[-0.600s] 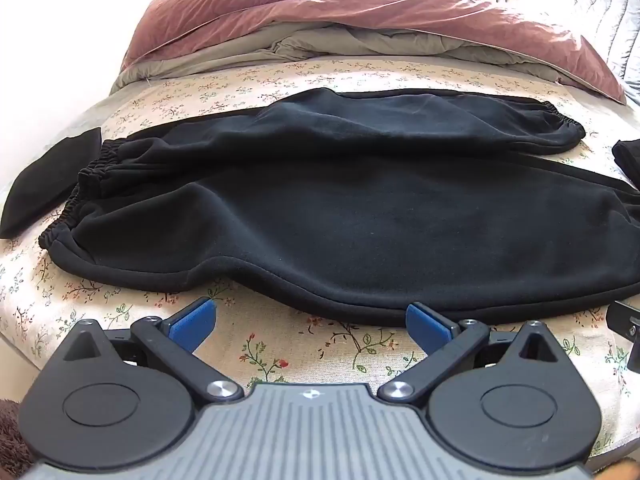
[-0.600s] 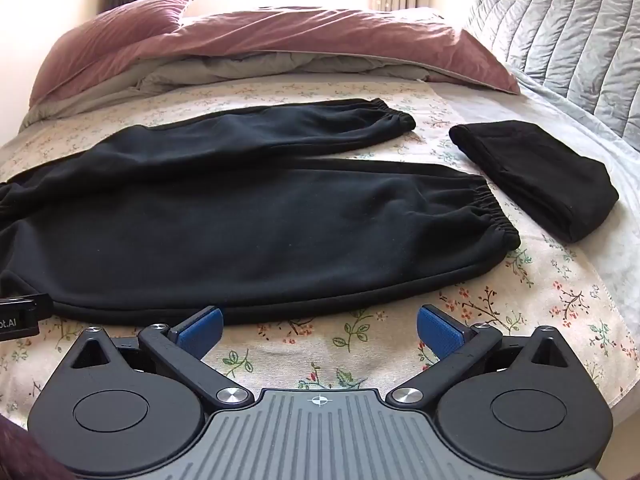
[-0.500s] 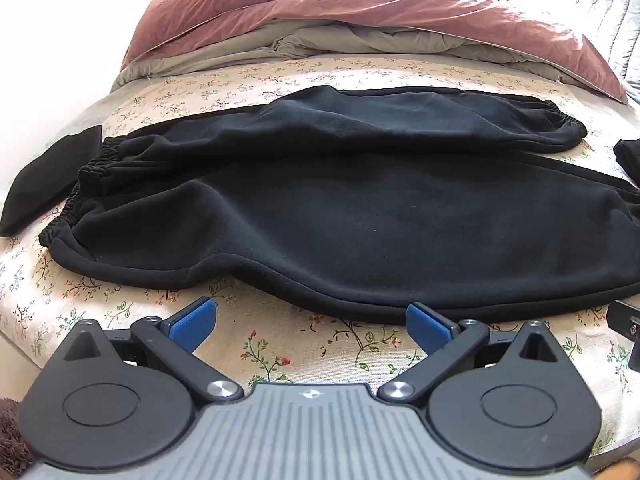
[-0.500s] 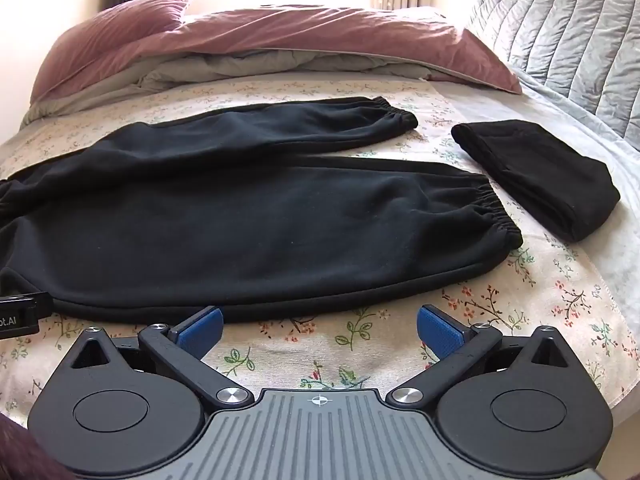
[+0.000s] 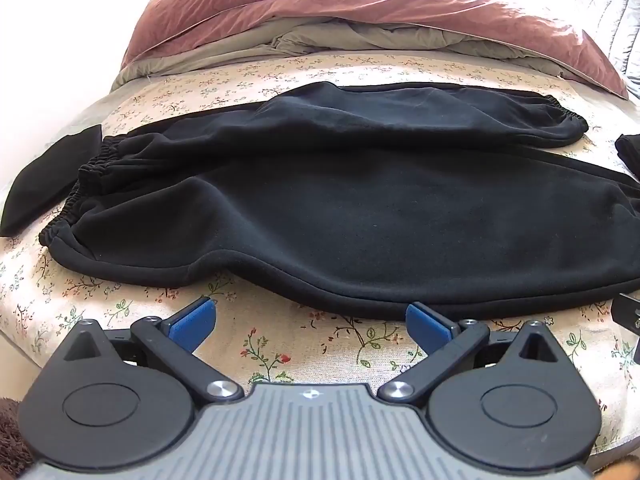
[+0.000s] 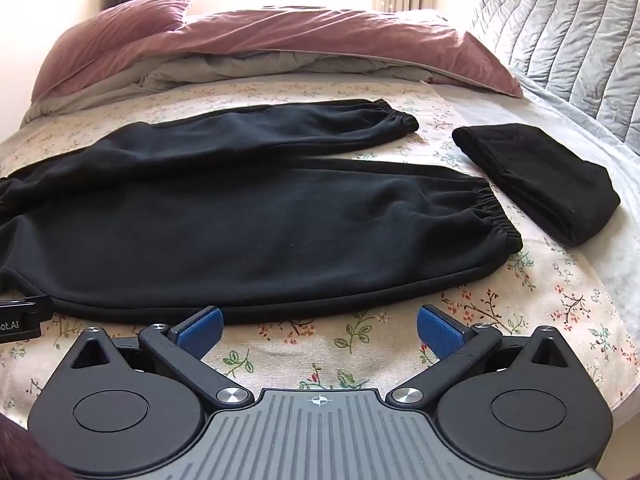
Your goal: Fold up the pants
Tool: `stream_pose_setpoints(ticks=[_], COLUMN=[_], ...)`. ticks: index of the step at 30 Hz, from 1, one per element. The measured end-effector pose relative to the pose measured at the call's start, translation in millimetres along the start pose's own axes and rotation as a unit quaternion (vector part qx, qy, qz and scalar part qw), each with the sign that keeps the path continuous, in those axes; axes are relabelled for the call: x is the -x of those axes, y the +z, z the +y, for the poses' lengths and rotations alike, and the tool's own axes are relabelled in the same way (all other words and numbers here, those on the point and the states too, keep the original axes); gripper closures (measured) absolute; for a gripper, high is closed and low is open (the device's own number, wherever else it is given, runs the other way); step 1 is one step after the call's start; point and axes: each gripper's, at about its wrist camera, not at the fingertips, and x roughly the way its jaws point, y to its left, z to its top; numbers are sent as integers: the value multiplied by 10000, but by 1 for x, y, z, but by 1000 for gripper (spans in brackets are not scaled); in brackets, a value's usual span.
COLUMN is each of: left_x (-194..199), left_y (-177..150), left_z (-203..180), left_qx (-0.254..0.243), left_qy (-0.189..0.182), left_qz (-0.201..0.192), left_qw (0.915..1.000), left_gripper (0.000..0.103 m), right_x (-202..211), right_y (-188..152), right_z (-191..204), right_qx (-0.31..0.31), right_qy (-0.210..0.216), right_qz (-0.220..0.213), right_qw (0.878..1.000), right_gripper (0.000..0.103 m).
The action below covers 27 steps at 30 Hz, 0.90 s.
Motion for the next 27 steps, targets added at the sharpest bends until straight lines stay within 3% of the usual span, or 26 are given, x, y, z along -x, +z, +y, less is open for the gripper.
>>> stream_pose_setpoints(ticks=[27], left_x=[-4], left_y=[-2], left_z=[6], left_qx=[26], left_qy=[-115], left_qz=[-40], left_qw=[9999], left_gripper=[0], right_x=[-1], right_y=[6], right_z=[-10], right_qx=[-182], right_qy=[49], right_qz=[2], right_qw=[9998], right_gripper=[0])
